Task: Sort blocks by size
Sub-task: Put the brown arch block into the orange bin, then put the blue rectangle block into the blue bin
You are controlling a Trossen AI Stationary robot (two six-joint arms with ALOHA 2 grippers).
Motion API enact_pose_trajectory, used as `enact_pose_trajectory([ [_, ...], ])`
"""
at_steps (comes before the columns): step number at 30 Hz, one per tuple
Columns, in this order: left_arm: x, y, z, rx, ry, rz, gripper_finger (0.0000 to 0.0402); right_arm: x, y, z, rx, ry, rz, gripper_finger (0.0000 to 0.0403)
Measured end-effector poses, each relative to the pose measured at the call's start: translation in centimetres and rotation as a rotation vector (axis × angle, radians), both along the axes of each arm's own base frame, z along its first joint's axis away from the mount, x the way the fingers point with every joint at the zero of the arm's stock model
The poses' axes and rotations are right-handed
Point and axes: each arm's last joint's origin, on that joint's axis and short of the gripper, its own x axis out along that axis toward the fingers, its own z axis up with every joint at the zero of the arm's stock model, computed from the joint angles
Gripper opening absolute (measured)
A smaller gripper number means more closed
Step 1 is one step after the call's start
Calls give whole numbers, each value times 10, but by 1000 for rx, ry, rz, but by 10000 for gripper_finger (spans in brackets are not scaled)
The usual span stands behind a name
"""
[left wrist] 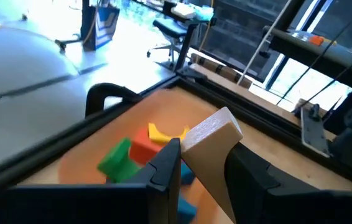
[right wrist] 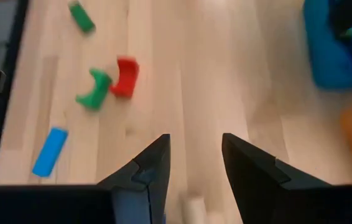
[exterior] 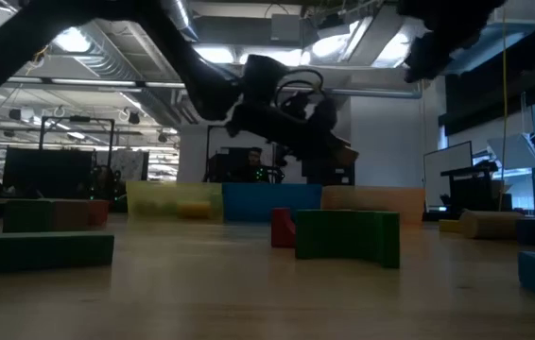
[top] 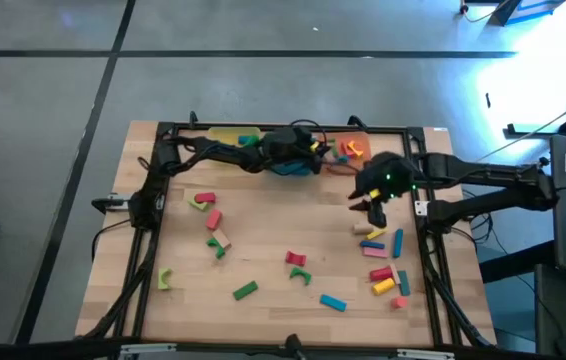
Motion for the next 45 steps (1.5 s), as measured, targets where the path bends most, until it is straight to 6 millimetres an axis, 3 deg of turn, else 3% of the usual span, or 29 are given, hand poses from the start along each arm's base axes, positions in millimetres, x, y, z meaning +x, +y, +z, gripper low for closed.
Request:
enact_pose_trajectory([
  [6, 14, 6, 3, 119, 18, -21, 88, -10, 16, -8, 6, 151, -77, 147],
  [12, 14, 9, 4, 187, 46, -1, 91, -18, 29, -12, 91, 249, -236, 147],
  [23, 13, 10, 3, 174, 52, 6, 163, -42, 45, -22, 170, 481, -607, 147],
  [33, 13, 10, 2, 174, 66, 3, 184, -56, 57, -54, 176, 568, -875, 147],
  [45, 11, 7, 20, 189, 28, 3, 183, -70, 71, -89, 255, 639, -1087, 147],
])
